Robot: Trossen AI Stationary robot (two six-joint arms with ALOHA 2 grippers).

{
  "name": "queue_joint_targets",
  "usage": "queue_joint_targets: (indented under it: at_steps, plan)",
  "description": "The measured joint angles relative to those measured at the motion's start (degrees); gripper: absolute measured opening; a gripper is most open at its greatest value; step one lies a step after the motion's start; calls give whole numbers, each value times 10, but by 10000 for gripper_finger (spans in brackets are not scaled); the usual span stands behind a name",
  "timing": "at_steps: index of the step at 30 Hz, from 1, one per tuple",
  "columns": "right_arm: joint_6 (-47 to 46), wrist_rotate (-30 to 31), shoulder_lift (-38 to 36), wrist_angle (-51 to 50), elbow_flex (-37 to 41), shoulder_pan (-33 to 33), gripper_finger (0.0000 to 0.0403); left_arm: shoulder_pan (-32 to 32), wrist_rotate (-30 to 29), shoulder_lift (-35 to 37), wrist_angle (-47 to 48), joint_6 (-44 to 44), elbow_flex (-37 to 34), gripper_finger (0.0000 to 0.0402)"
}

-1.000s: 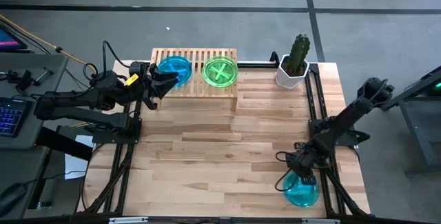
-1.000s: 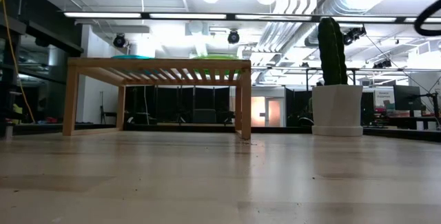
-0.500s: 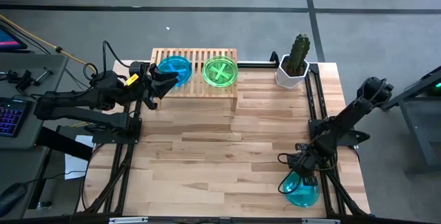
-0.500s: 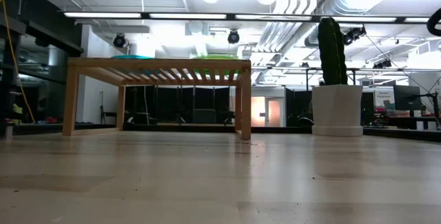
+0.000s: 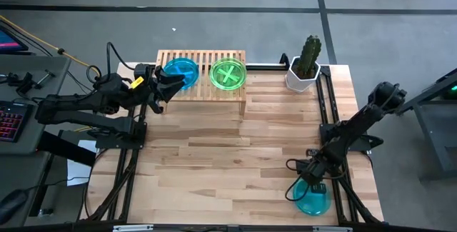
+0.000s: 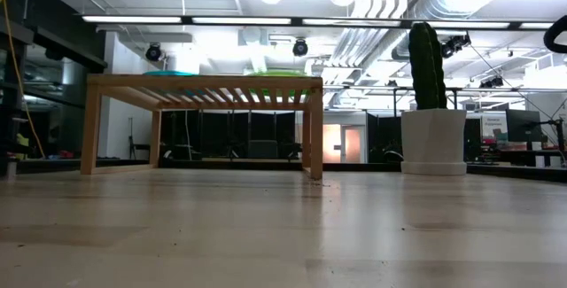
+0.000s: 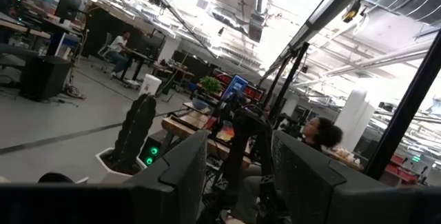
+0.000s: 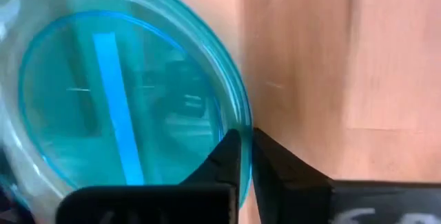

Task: Place and stack plates onto a shelf
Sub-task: Stack the blue plate on top of the blue plate on the shelf

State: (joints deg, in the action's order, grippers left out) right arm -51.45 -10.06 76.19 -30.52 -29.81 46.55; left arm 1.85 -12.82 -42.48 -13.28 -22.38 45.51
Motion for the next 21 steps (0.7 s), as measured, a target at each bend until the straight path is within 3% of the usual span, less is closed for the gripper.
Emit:
queue_joint_targets:
  at_steps: [11,21]
  plan:
    - [-26,-39,-23,46,-14,-10,0,0,0,0,0,0,0,156]
    - [-23,-39,-93,120,-15,-82,0,0,0,0,-3,0,0,156]
